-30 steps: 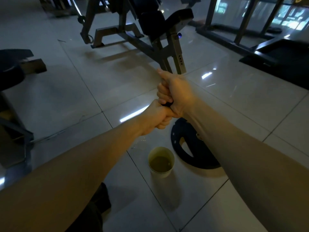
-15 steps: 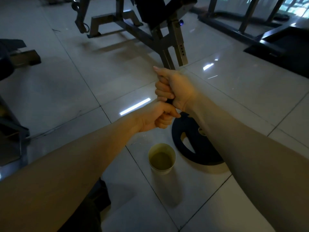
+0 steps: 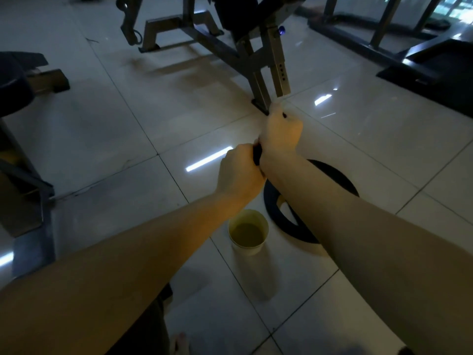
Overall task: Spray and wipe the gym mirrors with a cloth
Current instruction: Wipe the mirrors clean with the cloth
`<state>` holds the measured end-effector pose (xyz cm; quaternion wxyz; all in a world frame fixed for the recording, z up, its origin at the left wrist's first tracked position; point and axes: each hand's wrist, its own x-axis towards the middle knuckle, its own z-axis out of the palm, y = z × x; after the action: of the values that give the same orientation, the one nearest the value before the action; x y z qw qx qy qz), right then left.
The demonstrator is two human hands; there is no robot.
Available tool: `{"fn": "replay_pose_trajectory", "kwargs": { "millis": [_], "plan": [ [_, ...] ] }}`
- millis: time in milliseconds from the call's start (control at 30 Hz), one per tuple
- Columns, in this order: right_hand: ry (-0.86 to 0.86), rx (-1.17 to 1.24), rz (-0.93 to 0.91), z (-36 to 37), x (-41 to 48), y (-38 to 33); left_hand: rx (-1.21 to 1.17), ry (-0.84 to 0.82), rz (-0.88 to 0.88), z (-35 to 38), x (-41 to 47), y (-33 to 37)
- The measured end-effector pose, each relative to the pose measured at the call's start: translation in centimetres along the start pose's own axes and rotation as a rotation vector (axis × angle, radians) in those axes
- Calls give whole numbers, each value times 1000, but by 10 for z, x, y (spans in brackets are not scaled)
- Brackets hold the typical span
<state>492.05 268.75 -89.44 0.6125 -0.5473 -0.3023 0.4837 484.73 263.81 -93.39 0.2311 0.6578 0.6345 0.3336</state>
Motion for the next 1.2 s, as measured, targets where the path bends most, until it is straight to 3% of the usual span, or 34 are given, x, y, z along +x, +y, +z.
{"fn": "replay_pose_trajectory", "kwargs": {
  "millis": [233,333,433,800,1200],
  "plan": [
    [7,54,-6,-1,-11,-17,-177,19,6,10,-4,16],
    [-85,57,43,-5,-11,-18,-149,-31,-14,8,4,13],
    [-206,94,134,-8,-10,-18,-296,-129,-44,1,7,10],
    [-641,65,147,-11,8,-11,-536,-454,-213,-9,28,-8],
    [-799,25,201,-6,23,-10,-654,-602,-212,-12,36,-19]
  ]
}}
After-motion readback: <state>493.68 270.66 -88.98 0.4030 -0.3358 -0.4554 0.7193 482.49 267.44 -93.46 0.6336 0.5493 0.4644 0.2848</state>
